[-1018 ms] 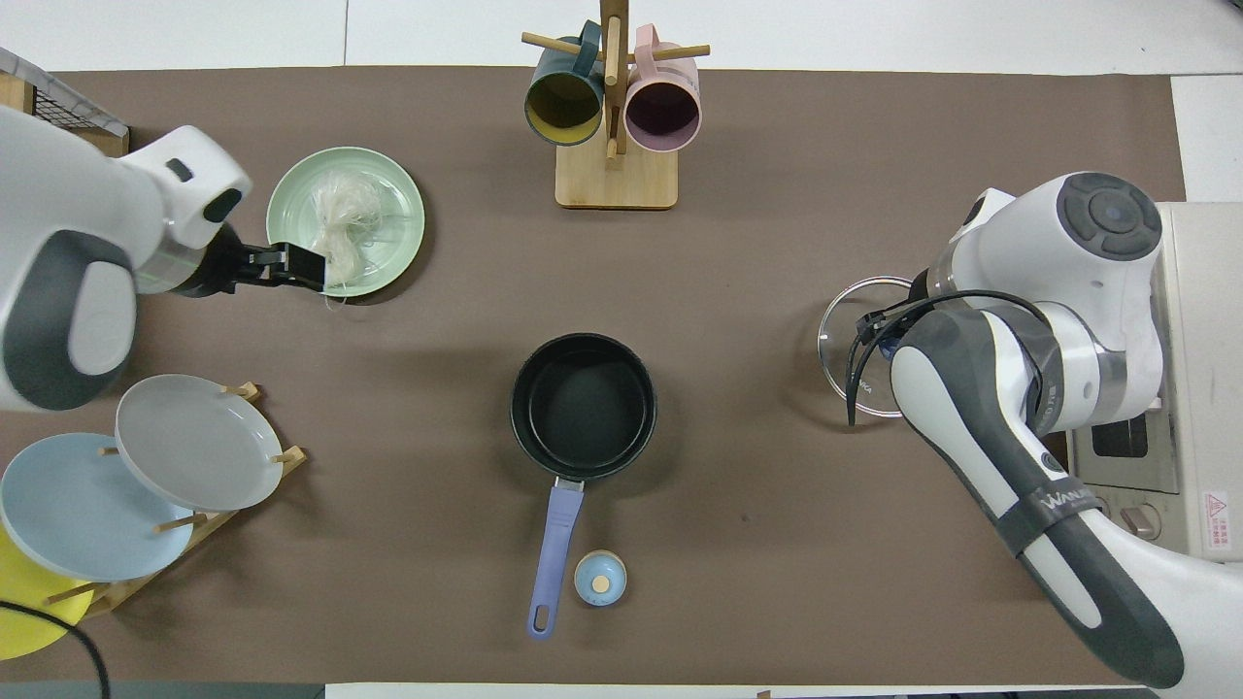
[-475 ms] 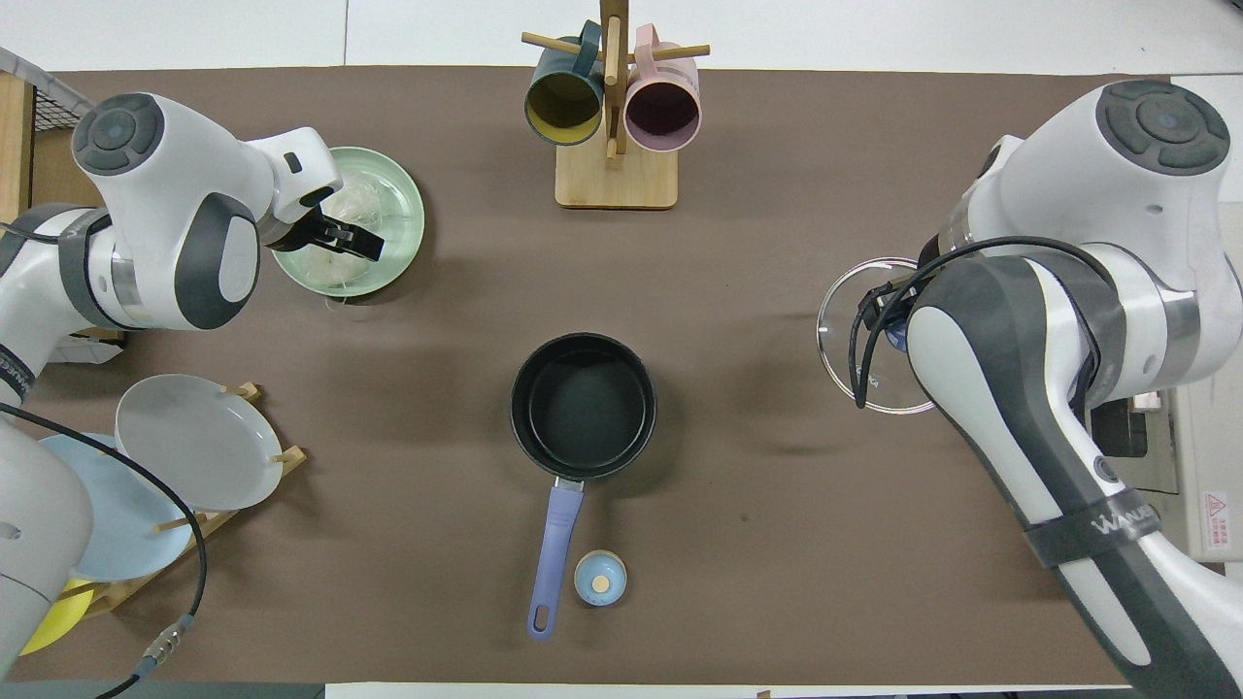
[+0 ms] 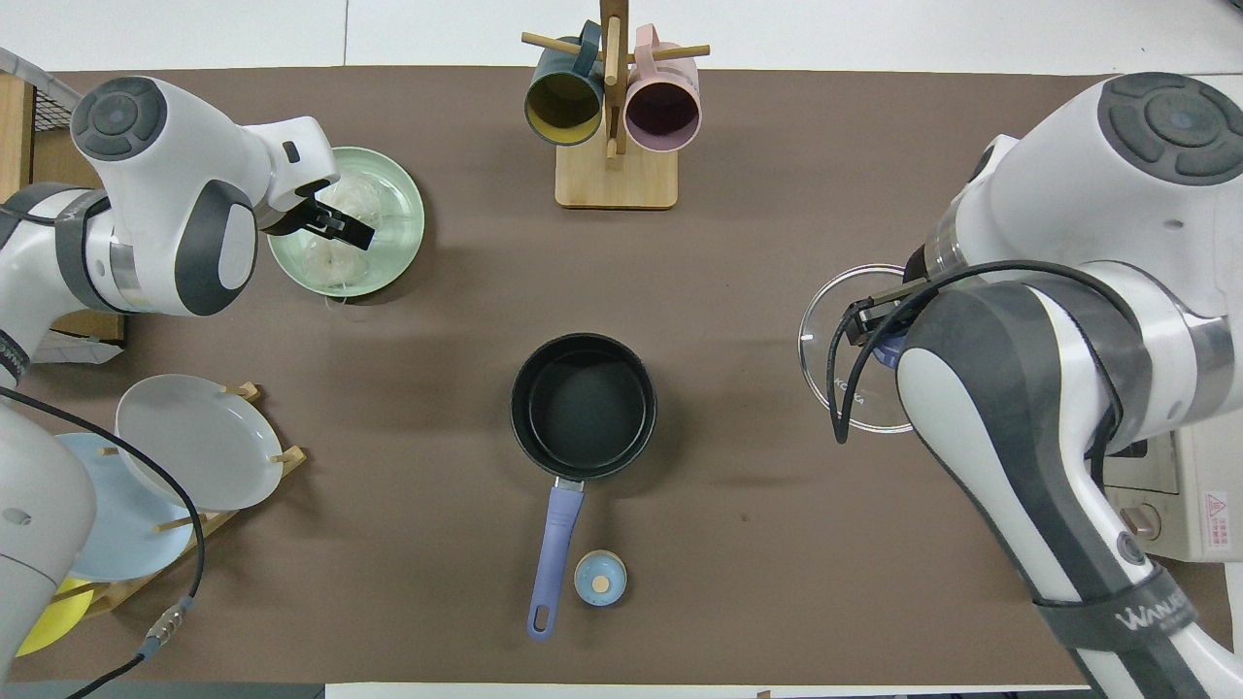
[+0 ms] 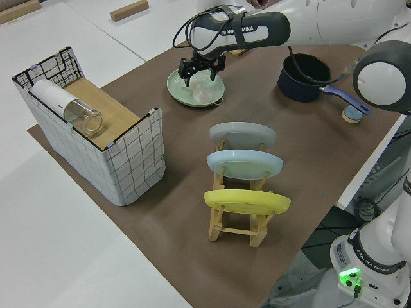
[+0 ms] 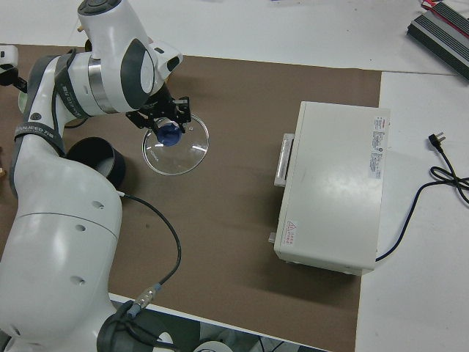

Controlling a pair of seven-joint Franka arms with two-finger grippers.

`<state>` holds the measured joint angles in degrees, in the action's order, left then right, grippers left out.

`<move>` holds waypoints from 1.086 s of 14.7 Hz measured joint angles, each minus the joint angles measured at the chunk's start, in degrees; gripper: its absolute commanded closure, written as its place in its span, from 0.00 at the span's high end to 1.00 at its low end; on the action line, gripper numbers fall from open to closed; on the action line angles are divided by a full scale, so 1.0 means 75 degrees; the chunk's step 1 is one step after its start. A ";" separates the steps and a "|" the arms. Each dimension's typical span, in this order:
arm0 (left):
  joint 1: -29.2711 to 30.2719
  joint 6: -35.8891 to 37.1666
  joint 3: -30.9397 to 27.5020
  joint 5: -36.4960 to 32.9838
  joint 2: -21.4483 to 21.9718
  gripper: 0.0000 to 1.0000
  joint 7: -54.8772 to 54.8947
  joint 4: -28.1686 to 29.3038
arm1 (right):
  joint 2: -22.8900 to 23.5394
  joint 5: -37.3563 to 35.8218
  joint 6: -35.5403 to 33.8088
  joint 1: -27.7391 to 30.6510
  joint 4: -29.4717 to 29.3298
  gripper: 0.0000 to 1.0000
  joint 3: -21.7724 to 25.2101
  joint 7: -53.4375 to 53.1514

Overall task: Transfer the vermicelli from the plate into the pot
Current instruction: 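Grasp the white vermicelli on the green plate with the left gripper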

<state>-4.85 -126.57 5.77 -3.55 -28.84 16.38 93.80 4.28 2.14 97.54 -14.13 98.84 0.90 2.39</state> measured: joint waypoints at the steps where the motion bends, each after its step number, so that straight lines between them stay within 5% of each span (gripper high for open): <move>1: -0.0001 -0.0026 0.0002 -0.0001 -0.0068 0.80 0.0033 0.0000 | -0.0041 0.0000 -0.0031 0.0000 0.0000 0.00 0.0000 -0.0023; 3: -0.0002 -0.0060 0.0003 -0.0004 -0.0127 0.22 0.0066 -0.0001 | -0.0058 0.0000 -0.0036 0.0000 0.0002 0.00 0.0000 -0.0100; 4: -0.0003 -0.0063 0.0004 -0.0005 -0.0139 0.00 0.0070 0.0000 | -0.0058 0.0000 -0.0036 0.0000 0.0006 0.00 0.0000 -0.0105; 9: 0.0006 0.0094 -0.0001 0.0063 -0.0143 0.00 0.0076 -0.0178 | -0.0057 0.0000 -0.0036 0.0000 0.0020 0.00 -0.0001 -0.0114; 12: 0.0014 0.1583 -0.0016 0.1158 0.0048 0.00 -0.0031 -0.1069 | -0.0057 0.0000 -0.0036 -0.0003 0.0020 0.00 -0.0009 -0.0229; 16: -0.0028 0.3733 0.0138 0.2083 0.1221 0.00 -0.1667 -0.1677 | -0.0057 0.0001 -0.0036 -0.0114 0.0020 0.00 -0.0082 -0.0456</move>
<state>-5.06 -98.57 6.80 12.07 -19.69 3.88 81.22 3.85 2.15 97.26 -14.98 98.99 0.28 -1.03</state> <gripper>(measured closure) 0.753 0.370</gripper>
